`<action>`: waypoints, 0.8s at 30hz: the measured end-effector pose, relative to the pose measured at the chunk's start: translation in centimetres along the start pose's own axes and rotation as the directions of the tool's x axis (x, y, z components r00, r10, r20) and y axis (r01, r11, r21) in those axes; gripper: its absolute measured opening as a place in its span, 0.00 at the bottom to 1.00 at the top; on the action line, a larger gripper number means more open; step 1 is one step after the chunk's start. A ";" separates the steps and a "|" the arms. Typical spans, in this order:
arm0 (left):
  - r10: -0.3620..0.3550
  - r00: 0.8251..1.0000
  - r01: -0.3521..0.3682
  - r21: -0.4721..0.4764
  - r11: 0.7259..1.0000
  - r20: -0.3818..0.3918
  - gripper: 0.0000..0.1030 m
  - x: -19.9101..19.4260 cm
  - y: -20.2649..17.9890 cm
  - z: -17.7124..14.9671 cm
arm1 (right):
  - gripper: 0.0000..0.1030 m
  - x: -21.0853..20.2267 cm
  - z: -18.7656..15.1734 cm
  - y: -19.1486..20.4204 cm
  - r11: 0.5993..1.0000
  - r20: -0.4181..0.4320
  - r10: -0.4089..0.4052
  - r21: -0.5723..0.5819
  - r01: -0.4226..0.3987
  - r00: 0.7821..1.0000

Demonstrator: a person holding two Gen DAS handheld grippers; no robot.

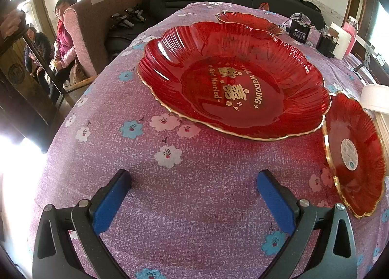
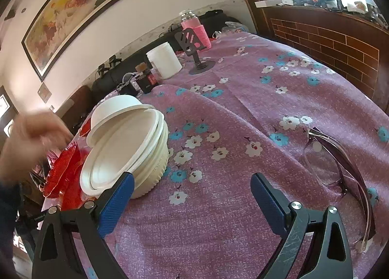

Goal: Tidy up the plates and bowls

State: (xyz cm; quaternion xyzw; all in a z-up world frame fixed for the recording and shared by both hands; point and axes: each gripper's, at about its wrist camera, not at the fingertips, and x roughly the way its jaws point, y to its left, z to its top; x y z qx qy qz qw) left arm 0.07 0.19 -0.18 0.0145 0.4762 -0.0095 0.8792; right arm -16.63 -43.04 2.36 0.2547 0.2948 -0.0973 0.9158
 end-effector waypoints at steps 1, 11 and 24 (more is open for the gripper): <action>0.000 1.000 0.000 0.000 1.000 0.000 1.00 0.0 0.0 0.0 | 0.95 -0.3 0.0 -0.3 1.000 0.011 -0.003 0.014 0.003 1.000; 0.000 1.000 0.000 0.000 1.000 0.000 1.00 0.0 0.0 0.0 | 0.95 -0.4 0.3 -1.0 0.998 0.011 0.031 0.047 -0.031 0.999; 0.000 1.000 0.000 0.000 1.000 0.000 1.00 0.0 0.0 0.0 | 0.95 -0.3 0.2 -1.2 0.998 0.007 0.048 0.051 -0.048 0.999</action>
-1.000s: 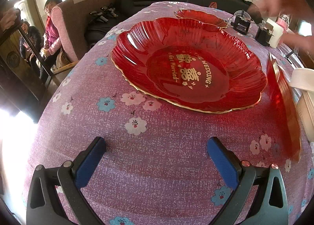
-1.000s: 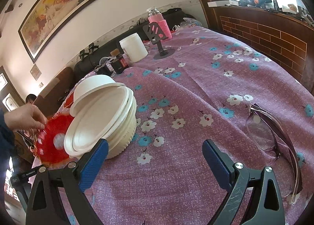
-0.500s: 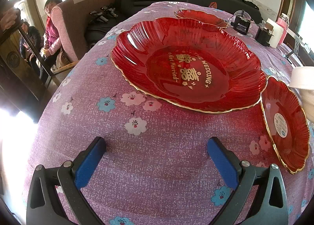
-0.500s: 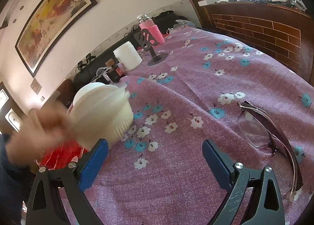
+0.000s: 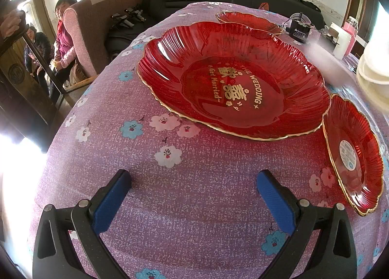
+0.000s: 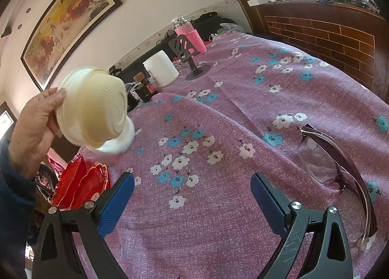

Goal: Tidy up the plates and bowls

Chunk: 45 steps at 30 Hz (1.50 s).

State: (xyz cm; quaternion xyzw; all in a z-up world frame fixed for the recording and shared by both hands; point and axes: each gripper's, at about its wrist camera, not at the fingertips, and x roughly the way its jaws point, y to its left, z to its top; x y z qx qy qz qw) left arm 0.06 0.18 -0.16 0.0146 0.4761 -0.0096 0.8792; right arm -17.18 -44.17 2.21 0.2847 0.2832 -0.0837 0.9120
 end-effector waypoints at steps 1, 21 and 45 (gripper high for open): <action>0.000 1.000 0.000 0.000 1.000 0.000 1.00 0.0 0.0 0.0 | 0.95 0.0 0.0 0.0 1.000 -0.001 0.001 0.000 -0.001 1.000; 0.000 1.000 0.000 0.000 1.000 0.000 1.00 0.0 0.0 0.0 | 0.95 0.0 0.1 -0.2 1.000 -0.001 0.006 0.013 -0.006 1.000; 0.000 1.000 0.000 0.000 1.000 0.000 1.00 0.0 0.0 0.0 | 0.95 -0.2 0.2 -0.5 1.000 -0.001 0.013 0.023 -0.013 1.000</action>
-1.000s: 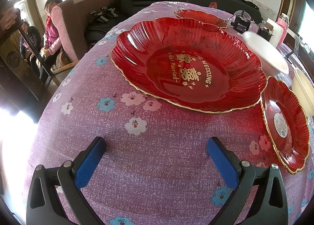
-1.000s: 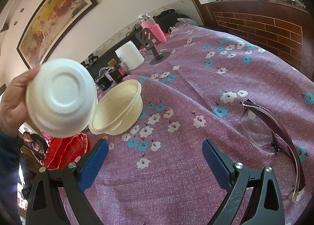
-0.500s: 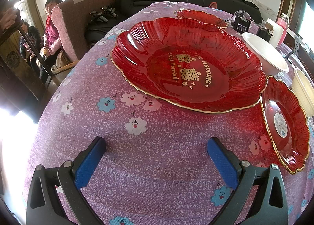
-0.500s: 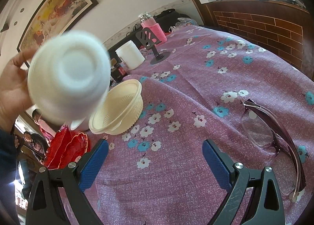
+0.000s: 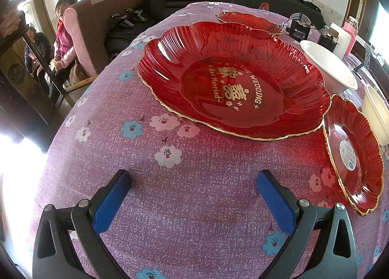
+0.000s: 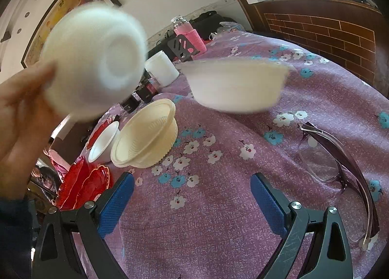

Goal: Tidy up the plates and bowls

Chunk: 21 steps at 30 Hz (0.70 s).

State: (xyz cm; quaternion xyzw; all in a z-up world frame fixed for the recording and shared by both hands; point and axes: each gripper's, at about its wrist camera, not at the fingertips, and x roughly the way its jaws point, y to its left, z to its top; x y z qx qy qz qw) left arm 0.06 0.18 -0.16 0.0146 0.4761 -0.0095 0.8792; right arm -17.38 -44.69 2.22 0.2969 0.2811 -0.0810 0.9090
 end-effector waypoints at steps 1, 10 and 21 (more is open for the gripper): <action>0.000 1.000 0.000 0.000 1.000 0.000 1.00 0.0 0.0 0.0 | 0.95 0.0 0.0 -0.1 1.000 0.001 -0.005 0.003 0.005 1.000; 0.000 1.000 0.000 0.000 1.000 0.000 1.00 0.0 0.0 0.0 | 0.95 -2.1 0.2 -1.5 0.989 0.116 -0.117 0.099 0.106 0.986; 0.000 1.000 0.000 0.000 1.000 0.000 1.00 0.0 0.0 0.0 | 0.96 -3.4 0.1 -2.3 0.990 0.153 -0.095 0.115 0.078 0.984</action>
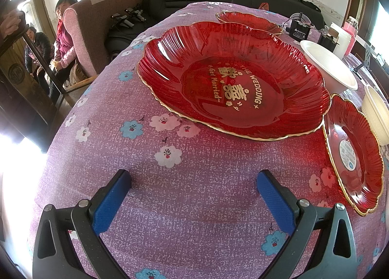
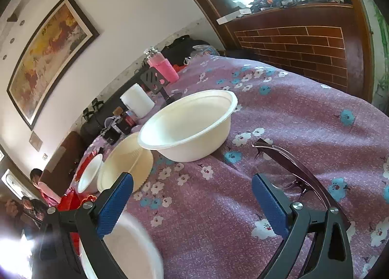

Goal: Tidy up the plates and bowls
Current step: 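Move the left gripper toward the large red scalloped plate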

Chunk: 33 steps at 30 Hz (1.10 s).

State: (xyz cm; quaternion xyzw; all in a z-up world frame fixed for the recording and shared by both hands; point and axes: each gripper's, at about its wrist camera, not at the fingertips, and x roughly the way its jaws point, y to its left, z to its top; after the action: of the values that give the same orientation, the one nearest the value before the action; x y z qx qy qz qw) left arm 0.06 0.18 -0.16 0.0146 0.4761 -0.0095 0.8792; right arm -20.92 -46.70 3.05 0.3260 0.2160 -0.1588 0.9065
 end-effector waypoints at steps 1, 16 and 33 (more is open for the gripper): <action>0.000 1.000 0.000 0.000 1.000 0.000 1.00 0.0 0.0 0.0 | 0.96 0.0 0.0 0.0 1.000 0.000 0.010 0.000 -0.010 1.000; 0.001 1.000 -0.001 0.000 1.000 0.001 1.00 -0.1 0.0 0.1 | 0.97 -3.2 -0.2 4.0 0.985 0.059 0.145 -0.099 -0.139 0.988; -0.256 0.967 0.253 -0.168 0.953 0.002 1.00 -5.1 10.3 -1.5 | 0.71 8.0 -4.9 27.7 0.840 -0.626 0.314 -0.168 -0.516 0.714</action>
State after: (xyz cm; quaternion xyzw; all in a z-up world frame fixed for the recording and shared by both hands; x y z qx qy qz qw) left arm -3.67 10.54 3.44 -0.1203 0.4818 -0.0828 0.8640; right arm -3.60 -24.26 10.19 0.2420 0.4226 0.1965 0.8510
